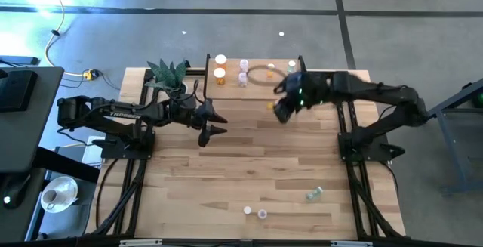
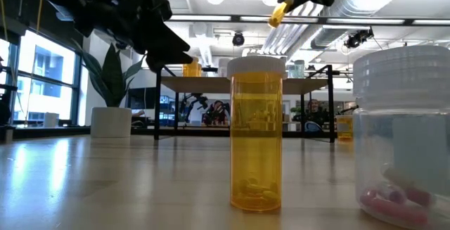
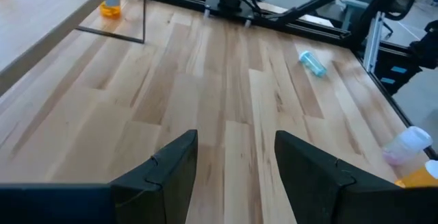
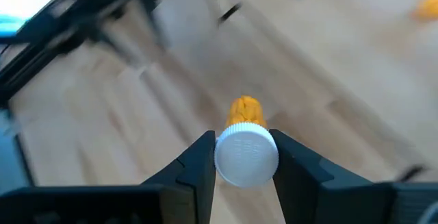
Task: Pick and place medicine bottles onto shelf by color
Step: Put the right small orange pill bottle aligned with the other small orange pill bottle on the shelf
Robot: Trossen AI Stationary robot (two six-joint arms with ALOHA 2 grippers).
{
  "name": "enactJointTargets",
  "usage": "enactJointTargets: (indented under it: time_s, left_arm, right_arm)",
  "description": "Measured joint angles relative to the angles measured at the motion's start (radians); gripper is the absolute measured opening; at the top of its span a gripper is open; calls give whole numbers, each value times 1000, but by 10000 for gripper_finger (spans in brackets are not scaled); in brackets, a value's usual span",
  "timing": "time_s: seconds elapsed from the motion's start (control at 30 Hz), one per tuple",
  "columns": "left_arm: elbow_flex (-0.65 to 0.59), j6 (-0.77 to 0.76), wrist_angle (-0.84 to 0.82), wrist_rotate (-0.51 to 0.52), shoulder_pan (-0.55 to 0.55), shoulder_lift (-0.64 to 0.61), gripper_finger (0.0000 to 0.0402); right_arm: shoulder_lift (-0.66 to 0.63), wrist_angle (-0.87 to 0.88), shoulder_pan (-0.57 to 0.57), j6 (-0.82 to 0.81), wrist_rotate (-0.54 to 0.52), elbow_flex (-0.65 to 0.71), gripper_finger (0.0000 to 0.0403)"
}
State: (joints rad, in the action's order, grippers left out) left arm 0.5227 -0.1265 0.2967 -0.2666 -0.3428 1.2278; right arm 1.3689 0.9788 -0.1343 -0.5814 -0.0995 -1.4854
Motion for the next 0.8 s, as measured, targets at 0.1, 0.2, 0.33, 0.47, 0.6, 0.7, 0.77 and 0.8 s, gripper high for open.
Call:
enactJointTargets:
  time_s: [0.1, 0.2, 0.33, 0.47, 0.6, 0.7, 0.77, 0.8]
  left_arm:
    - [0, 6, 3, 1, 0, 0, 186]
    - [0, 6, 2, 7, 0, 0, 186]
    - [0, 6, 2, 8, 0, 0, 186]
    - [0, 6, 1, 8, 0, 0, 186]
    - [0, 3, 0, 8, 0, 0, 186]
    - [0, -1, 0, 8, 0, 0, 186]
    - [0, -1, 0, 8, 0, 0, 186]
    - [0, -1, 0, 8, 0, 0, 186]
  right_arm:
    - [0, 53, -79, 34, -6, -58, 112]
    - [0, 74, -146, 62, -6, -100, 112]
    - [0, 82, -217, 96, -5, -145, 112]
    - [1, 83, -262, 134, -4, -189, 112]
    - [2, 84, -295, 147, -3, -233, 112]
    - [31, 96, -318, 177, -1, -295, 112]
    - [64, 116, -330, 196, -1, -353, 112]
    - [85, 122, -336, 204, -1, -386, 112]
